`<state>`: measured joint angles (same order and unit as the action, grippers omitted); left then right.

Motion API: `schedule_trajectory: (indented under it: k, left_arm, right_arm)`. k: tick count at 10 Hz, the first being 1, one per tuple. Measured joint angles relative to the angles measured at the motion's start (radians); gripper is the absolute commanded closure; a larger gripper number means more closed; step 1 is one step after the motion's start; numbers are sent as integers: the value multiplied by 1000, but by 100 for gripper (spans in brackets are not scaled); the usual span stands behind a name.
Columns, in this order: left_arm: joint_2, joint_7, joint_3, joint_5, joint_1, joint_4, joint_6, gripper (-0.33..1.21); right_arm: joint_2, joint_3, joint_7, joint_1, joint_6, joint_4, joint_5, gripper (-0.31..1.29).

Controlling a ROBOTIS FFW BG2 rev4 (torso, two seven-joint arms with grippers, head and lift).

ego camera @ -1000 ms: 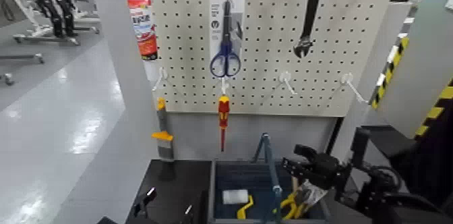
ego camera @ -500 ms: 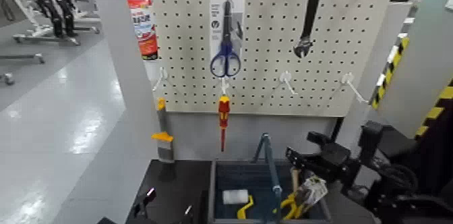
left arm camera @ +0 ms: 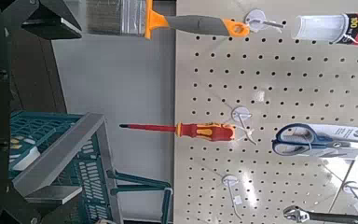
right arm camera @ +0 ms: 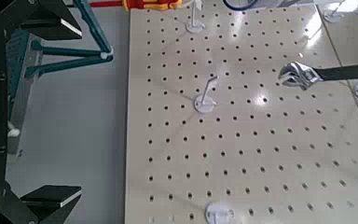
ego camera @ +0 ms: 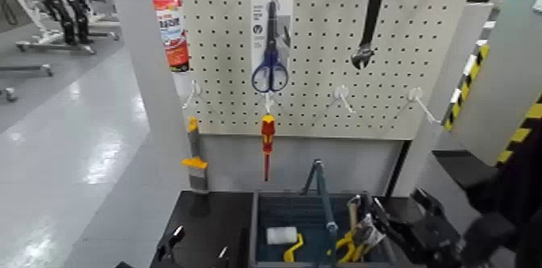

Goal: Put the yellow pliers into the crate.

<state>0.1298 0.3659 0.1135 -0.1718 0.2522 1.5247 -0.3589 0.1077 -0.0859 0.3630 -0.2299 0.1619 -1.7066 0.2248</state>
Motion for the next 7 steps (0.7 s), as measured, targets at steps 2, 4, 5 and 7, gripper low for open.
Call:
schedule_trajectory:
  k: [2, 4, 5, 7]
  left_arm:
    - [-5, 8, -9, 0, 4, 0, 0, 13]
    - [-10, 16, -18, 0, 8, 0, 3, 13]
    - [-10, 17, -20, 0, 11, 2, 4, 13]
    - [-10, 17, -23, 0, 17, 7, 7, 13]
  right_arm:
    - [-25, 24, -165, -128, 130, -29, -32, 13]
    - [-28, 54, -252, -215, 166, -58, -45, 13]
    - [-29, 59, -252, -235, 172, -62, -53, 13]
    - [-34, 65, -258, -264, 181, -65, -77, 14]
